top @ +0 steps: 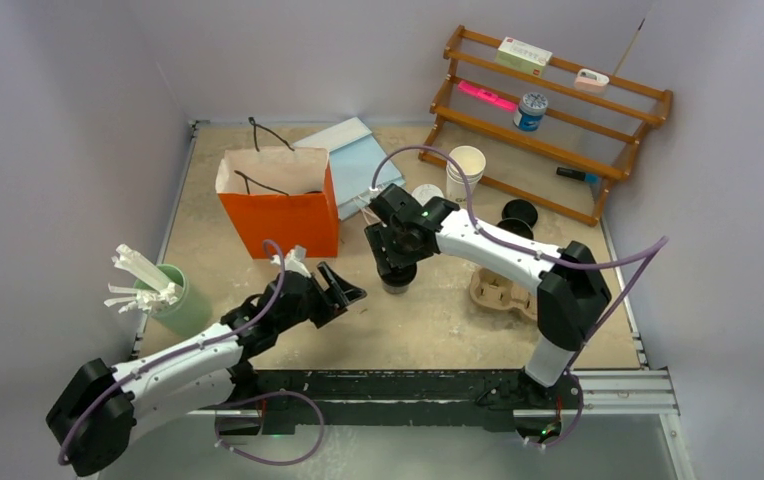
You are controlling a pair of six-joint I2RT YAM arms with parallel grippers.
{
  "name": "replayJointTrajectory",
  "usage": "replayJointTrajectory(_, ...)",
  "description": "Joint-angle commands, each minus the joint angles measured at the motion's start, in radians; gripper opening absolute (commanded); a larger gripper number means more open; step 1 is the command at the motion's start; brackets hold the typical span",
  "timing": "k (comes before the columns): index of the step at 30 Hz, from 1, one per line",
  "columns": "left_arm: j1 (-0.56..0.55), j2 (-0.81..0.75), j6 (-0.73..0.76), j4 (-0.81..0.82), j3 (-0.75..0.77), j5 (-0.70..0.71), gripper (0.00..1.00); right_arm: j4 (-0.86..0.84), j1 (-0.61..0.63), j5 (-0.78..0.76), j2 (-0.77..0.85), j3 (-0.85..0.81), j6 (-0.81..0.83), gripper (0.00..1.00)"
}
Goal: Pack the takeout coffee
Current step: Close the cup lid on the coffee cup, then pick up the coffee cup from the center of the board.
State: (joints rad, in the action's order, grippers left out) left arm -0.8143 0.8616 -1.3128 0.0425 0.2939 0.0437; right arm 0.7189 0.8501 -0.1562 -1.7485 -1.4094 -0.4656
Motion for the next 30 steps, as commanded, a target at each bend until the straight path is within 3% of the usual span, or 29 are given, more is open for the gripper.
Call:
replayJointTrajectory(1, 0.138, 0.01, 0.078, 0.012, -0.049, -0.129, 0.72, 0.034, -0.003, 0.099, -0.032, 0.133, 0.261, 0.41)
replayJointTrajectory(6, 0.196, 0.07, 0.164, 0.103, 0.007, -0.168, 0.74, -0.028, -0.003, 0.137, 0.016, 0.173, 0.398, 0.44)
replayJointTrajectory(12, 0.279, 0.198, 0.088, 0.458, -0.02, -0.266, 0.73, -0.077, -0.009, 0.178, 0.05, 0.21, 0.456, 0.44)
replayJointTrajectory(26, 0.286, 0.419, 0.119, 0.592, 0.104, -0.311, 0.73, -0.074, -0.009, 0.187, 0.036, 0.195, 0.461, 0.43)
replayJointTrajectory(30, 0.288, 0.46, 0.128, 0.599, 0.112, -0.311, 0.66, -0.072, -0.009, 0.185, 0.036, 0.193, 0.461, 0.43)
